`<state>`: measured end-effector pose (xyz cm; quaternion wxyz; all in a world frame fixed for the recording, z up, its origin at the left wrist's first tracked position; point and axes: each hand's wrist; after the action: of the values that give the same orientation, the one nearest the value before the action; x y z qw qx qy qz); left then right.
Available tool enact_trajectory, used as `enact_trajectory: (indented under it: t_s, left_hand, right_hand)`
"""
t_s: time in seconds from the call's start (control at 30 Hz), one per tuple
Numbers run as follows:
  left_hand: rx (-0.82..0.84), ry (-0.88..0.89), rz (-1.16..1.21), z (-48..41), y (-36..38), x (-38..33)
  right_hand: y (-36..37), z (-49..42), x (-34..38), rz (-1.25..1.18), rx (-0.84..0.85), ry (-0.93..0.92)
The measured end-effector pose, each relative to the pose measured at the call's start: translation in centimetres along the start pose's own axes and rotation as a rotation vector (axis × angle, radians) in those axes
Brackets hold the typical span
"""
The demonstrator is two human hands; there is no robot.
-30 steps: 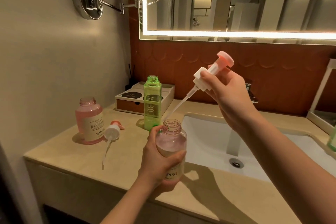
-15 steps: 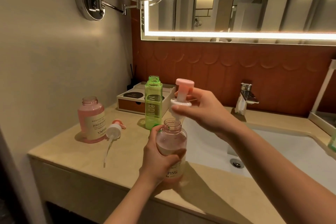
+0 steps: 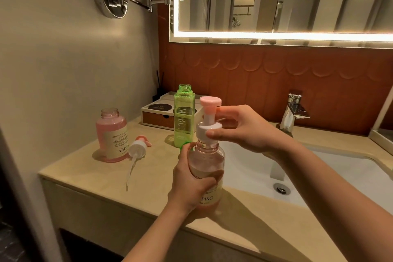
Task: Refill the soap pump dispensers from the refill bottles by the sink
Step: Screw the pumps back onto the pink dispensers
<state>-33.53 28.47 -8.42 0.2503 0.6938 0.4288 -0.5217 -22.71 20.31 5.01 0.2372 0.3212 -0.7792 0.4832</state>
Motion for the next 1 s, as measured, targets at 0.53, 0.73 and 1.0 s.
enact_trajectory:
  t_s: [0.53,0.73,1.0]
  left_hand:
    - [0.026,0.028,0.003,0.3,-0.1,-0.3]
    - [0.037,0.001,0.007,0.1,0.0,-0.2]
    - [0.052,-0.001,0.004,0.3,0.0,-0.4]
  right_hand:
    - [1.7,-0.8,-1.1,0.029,0.1,0.065]
    - [1.9,-1.5,-2.5,-0.476,0.201,0.186]
    - [1.0,0.7,-2.4,-0.233,0.027,0.053]
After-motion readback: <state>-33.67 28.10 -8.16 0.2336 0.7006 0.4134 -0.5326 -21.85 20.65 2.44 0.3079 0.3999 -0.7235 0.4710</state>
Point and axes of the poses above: each hand's wrist, its own z-axis away from the middle knuckle, its own y-axis out of the palm, x = y × z, and after that the axes turned 5 degrees about -y, right-handed
